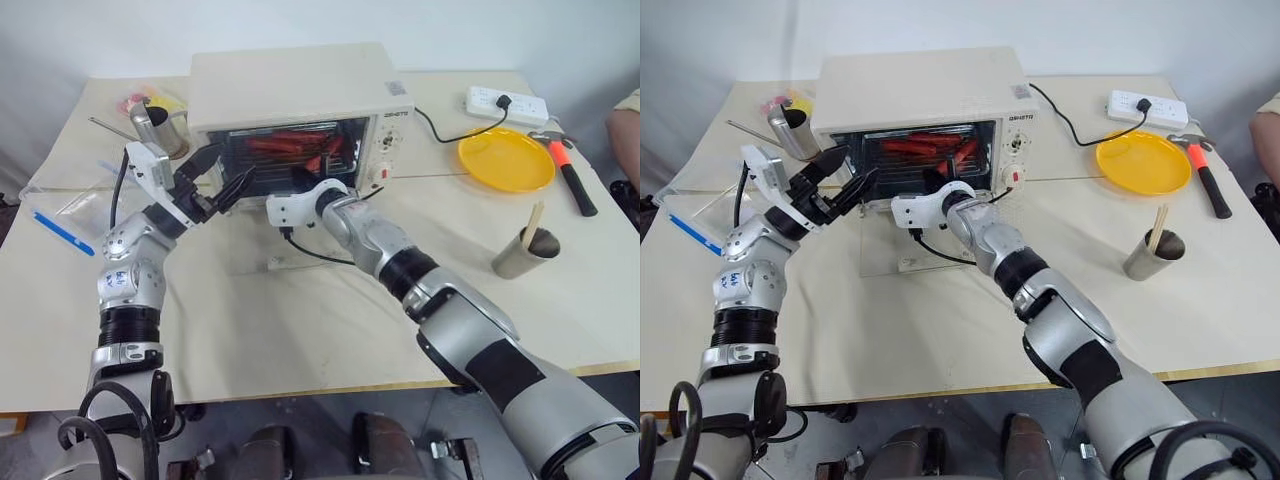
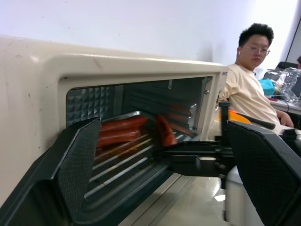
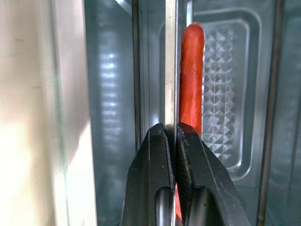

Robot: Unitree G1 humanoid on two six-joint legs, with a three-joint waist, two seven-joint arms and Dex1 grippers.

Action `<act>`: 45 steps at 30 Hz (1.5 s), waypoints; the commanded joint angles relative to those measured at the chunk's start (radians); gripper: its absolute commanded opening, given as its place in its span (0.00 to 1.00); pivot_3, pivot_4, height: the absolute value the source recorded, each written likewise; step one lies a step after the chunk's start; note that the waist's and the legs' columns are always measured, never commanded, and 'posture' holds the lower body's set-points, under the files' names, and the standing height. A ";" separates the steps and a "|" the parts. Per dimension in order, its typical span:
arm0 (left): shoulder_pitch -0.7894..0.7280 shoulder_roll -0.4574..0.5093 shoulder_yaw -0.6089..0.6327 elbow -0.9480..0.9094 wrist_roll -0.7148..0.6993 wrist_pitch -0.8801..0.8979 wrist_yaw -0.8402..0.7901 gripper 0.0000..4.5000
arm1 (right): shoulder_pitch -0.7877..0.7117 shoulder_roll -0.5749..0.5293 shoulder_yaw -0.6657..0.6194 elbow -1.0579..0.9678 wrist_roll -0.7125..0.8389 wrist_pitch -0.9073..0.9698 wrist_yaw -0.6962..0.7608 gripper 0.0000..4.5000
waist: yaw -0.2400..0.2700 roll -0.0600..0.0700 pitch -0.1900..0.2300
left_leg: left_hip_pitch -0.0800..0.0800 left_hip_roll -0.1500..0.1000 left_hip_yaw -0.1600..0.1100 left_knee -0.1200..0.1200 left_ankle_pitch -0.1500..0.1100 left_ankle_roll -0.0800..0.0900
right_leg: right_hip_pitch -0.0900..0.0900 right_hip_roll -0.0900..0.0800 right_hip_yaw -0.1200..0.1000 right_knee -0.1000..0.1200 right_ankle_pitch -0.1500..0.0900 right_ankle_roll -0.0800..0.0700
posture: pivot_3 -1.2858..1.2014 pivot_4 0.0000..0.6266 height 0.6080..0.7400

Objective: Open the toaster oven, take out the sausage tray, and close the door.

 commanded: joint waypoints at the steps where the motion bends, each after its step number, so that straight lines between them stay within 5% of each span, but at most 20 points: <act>1: -0.028 0.021 0.028 0.011 0.003 -0.018 0.009 1.00 | 0.014 -0.032 -0.024 -0.233 -0.024 0.018 0.023 0.00 | 0.001 0.000 0.000 | 0.000 0.000 0.000 0.000 0.000 0.000 | 0.000 0.000 0.000 0.000 0.000 0.000 | 0.52 0.24 1.00; 16: -0.014 0.038 0.036 -0.003 -0.003 0.006 -0.008 1.00 | 0.238 -0.175 -0.051 -0.625 -0.062 -0.012 0.076 0.00 | 0.008 0.000 0.000 | -0.001 -0.002 0.000 0.000 0.000 0.000 | 0.000 0.000 0.000 0.000 0.000 0.000 | 0.52 0.24 1.00; 45: 0.025 0.080 0.068 -0.069 -0.024 0.079 -0.015 1.00 | 0.452 -0.303 -0.134 -0.920 -0.020 -0.158 0.177 0.00 | 0.015 -0.001 -0.001 | 0.001 -0.001 0.004 0.005 0.000 0.000 | 0.001 0.001 0.001 0.000 0.000 0.000 | 0.52 0.24 1.00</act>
